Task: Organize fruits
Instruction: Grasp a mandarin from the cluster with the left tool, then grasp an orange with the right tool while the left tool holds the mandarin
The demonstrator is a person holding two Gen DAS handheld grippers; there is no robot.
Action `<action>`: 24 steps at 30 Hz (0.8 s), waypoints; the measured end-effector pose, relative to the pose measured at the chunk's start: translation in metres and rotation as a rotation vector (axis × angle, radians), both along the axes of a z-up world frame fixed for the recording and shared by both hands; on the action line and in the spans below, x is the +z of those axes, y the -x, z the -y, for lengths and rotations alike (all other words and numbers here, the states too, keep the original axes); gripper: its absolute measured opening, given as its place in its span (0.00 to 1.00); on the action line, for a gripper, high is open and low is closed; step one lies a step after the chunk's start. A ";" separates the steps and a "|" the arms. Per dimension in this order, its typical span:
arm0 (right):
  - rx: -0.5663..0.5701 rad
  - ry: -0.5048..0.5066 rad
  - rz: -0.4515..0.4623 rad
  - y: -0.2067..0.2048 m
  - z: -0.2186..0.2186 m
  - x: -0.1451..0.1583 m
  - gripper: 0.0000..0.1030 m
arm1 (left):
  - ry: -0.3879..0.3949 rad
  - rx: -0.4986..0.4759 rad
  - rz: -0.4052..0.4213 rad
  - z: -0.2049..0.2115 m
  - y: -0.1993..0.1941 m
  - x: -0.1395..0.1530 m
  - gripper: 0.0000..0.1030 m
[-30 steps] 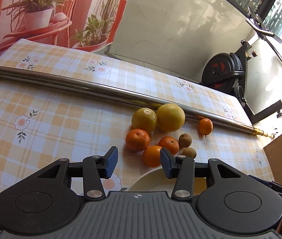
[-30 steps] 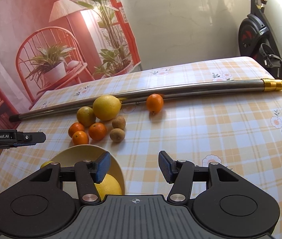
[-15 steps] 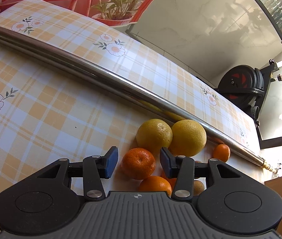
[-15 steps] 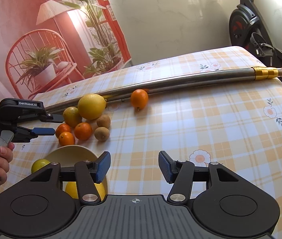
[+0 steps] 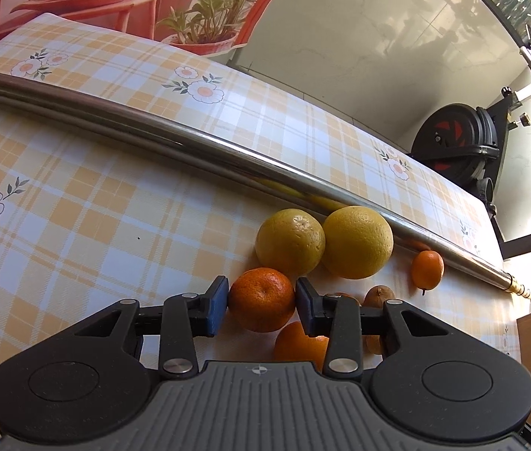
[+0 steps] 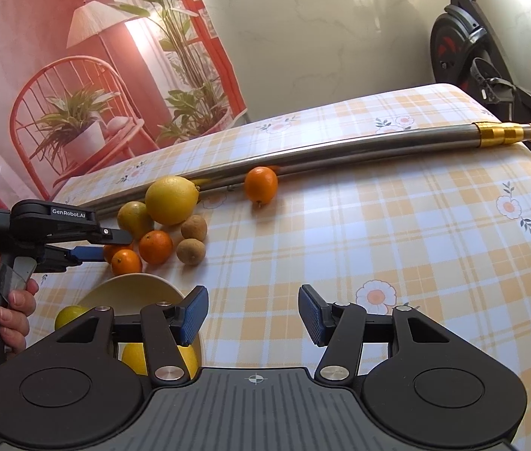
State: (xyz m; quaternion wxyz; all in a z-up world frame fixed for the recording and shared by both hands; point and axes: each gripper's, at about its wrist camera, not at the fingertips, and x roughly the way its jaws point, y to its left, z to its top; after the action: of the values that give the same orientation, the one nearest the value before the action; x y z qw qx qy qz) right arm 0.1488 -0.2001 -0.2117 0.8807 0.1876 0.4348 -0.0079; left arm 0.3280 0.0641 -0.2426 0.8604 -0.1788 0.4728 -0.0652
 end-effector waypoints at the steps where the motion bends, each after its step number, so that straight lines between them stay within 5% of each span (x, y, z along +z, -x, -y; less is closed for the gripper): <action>1: 0.000 0.001 0.001 0.000 0.000 0.000 0.49 | -0.003 -0.004 0.015 -0.002 0.003 0.003 0.40; 14: 0.038 0.062 0.024 -0.006 -0.001 0.010 0.49 | -0.083 -0.074 0.184 -0.016 0.060 0.049 0.40; 24: 0.098 0.094 0.125 -0.041 -0.001 0.030 0.49 | -0.062 -0.082 0.266 -0.018 0.093 0.073 0.40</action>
State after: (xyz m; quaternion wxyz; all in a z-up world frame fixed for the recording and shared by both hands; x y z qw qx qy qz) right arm 0.1894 -0.1995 -0.1821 0.9133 0.1248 0.3869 0.0265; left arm 0.2351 0.0820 -0.1700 0.9172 -0.1221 0.3633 -0.1089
